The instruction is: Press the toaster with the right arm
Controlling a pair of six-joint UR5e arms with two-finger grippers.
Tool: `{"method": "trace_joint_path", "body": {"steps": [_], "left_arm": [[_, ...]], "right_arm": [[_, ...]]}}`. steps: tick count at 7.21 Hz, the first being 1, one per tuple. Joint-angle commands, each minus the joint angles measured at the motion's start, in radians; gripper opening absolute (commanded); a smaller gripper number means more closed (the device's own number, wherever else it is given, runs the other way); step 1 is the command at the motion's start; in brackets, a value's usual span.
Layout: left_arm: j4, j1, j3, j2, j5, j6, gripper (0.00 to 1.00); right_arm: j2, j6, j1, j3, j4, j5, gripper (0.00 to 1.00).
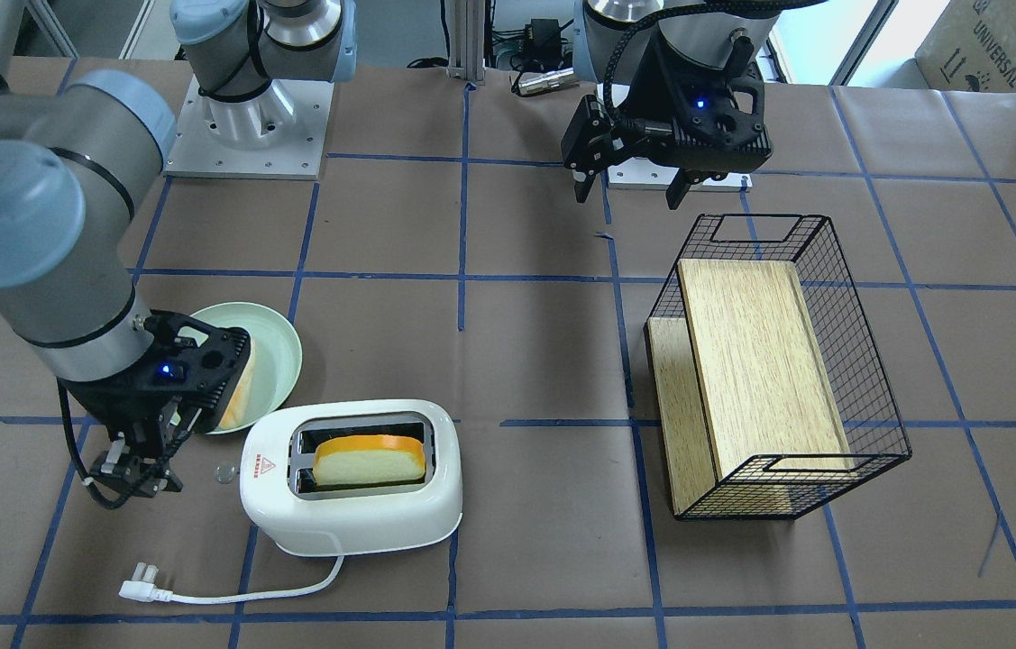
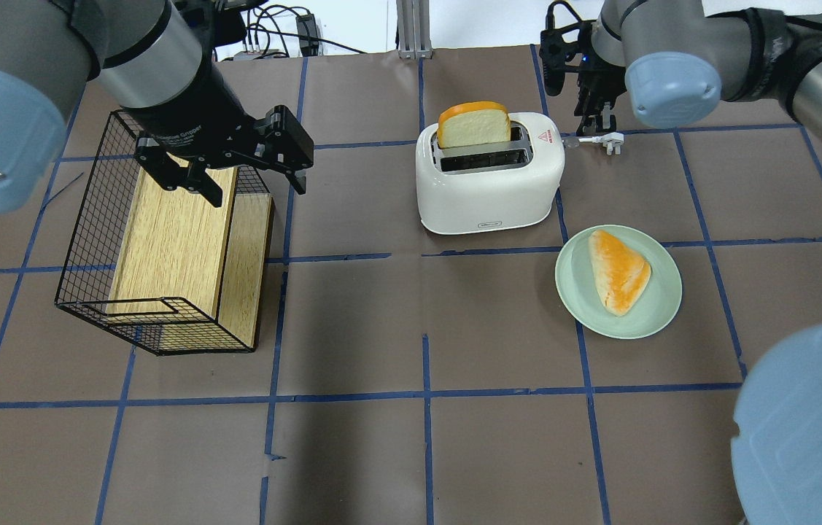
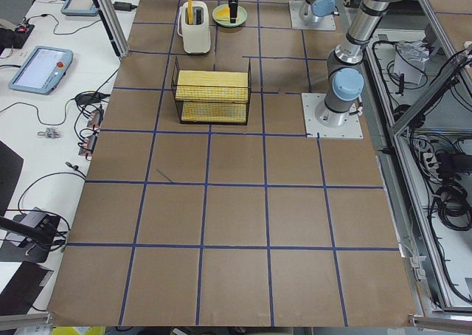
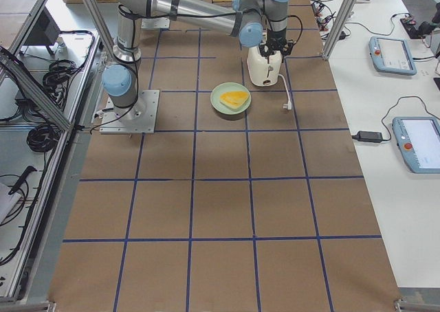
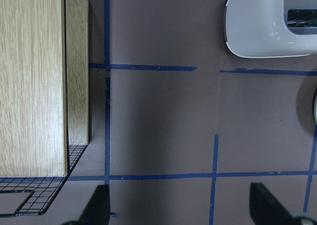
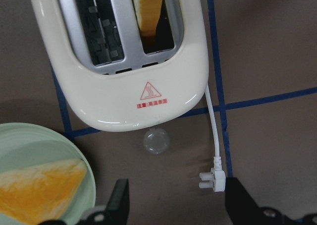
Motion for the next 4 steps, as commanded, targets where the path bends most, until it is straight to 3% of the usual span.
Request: {"method": "trace_joint_path", "body": {"steps": [1,4], "left_arm": [[0.000,0.000,0.000,0.001,0.000,0.000,1.00],[0.000,0.000,0.000,0.000,0.000,0.000,1.00]], "right_arm": [[-0.158,0.349,0.004,0.017,0.219,0.000,0.97],[-0.305,0.996,0.007,0.065,0.397,0.009,0.97]]}}
